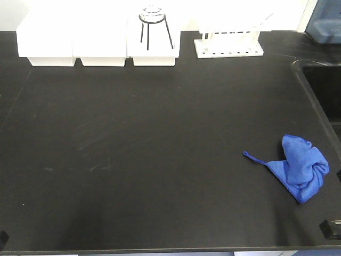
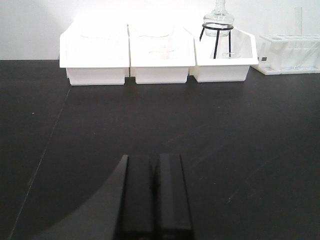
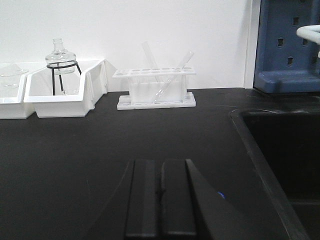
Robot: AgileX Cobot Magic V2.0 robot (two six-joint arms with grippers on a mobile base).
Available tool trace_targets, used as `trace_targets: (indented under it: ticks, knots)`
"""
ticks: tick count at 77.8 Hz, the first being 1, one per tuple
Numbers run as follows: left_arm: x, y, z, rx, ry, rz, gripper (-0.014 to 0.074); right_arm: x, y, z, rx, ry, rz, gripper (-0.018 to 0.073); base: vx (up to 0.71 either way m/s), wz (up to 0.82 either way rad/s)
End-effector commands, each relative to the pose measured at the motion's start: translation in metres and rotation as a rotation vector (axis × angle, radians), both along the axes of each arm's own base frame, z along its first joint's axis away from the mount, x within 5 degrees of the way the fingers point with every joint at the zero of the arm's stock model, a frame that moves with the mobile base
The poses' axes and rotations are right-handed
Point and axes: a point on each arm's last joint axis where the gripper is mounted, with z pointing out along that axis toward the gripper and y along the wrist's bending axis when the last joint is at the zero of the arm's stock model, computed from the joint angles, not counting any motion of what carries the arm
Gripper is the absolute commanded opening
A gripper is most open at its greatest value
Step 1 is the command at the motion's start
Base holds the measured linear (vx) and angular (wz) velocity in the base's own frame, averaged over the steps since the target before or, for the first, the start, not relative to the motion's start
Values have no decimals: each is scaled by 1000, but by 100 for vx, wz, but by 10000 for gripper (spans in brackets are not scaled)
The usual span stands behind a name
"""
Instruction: Wipe right workspace with blue cloth
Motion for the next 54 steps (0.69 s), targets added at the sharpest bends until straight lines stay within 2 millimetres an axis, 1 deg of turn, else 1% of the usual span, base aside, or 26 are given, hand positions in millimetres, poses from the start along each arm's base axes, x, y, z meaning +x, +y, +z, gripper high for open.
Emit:
trace_targets:
  ticks: [1, 38, 47, 54]
  knots:
    - [-1, 1, 16, -15, -113, 10, -6, 0, -1, 3, 1, -72, -13, -8, 0, 0]
    - [-1, 1, 16, -15, -113, 10, -6, 0, -1, 4, 5, -85, -15, -8, 0, 0]
    - [-1, 1, 16, -16, -113, 11, -6, 0, -2, 9, 12, -137, -22, -8, 0, 0]
    - [-1, 1, 16, -16, -113, 11, -6, -1, -3, 19, 95, -206, -32, -8, 0, 0]
